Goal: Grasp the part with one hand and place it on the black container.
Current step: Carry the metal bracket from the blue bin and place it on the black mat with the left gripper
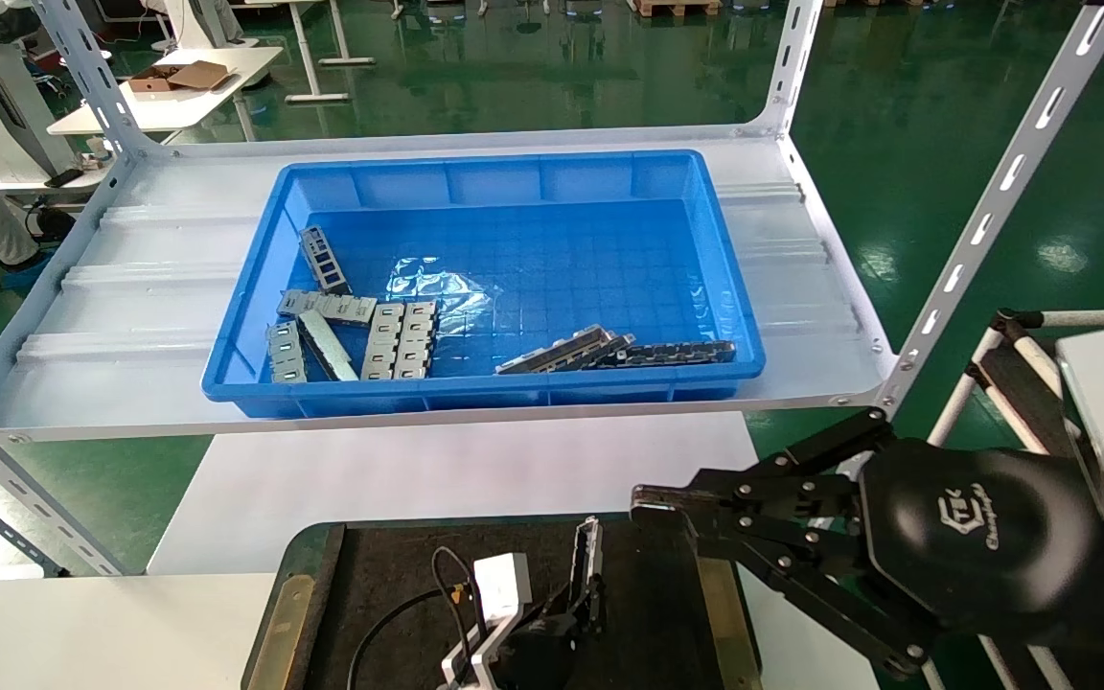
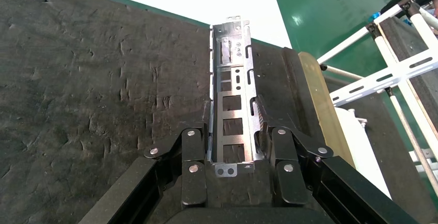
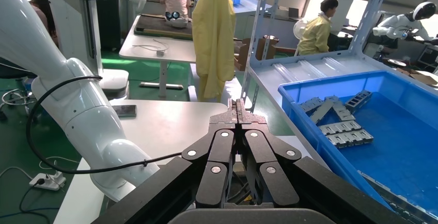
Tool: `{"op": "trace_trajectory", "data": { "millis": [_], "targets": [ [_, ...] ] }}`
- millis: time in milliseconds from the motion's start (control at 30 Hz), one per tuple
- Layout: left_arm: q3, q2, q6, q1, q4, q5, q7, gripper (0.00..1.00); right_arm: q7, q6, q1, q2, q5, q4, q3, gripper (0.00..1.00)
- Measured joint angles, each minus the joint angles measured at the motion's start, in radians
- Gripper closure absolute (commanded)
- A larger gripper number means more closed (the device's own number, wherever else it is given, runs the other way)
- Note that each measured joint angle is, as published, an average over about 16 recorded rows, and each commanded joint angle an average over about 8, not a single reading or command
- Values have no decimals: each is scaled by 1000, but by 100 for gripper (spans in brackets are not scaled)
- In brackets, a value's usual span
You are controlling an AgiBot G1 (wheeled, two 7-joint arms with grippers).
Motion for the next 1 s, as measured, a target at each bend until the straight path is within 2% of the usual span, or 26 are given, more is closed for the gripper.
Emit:
{"op": "trace_trajectory", "data": {
  "millis": [367,433,467,533,633,700,733,800,1000],
  "targets": [
    [60,5,-21,-29,29,-35,-57,100,0,0,0,0,0,0,0,99],
    [73,6,-26,-35,33,-43,-66,100,0,0,0,0,0,0,0,93],
    [79,6,-28,-38,35,-47,-70,99,0,0,0,0,0,0,0,85],
    [92,6,-32,-45,38,-54,-79,88,0,0,0,0,0,0,0,62],
    [110,7,-38,-53,42,-63,-92,51,0,0,0,0,0,0,0,25],
    [122,7,-43,-58,44,-68,-100,26,0,0,0,0,0,0,0,7],
    [127,7,-45,-61,44,-69,-104,15,0,0,0,0,0,0,0,2],
    [138,7,-48,-65,45,-72,-113,1,0,0,0,0,0,0,0,0],
    [164,7,-59,-76,46,-73,-139,0,0,0,0,0,0,0,-1,0]
  ]
}}
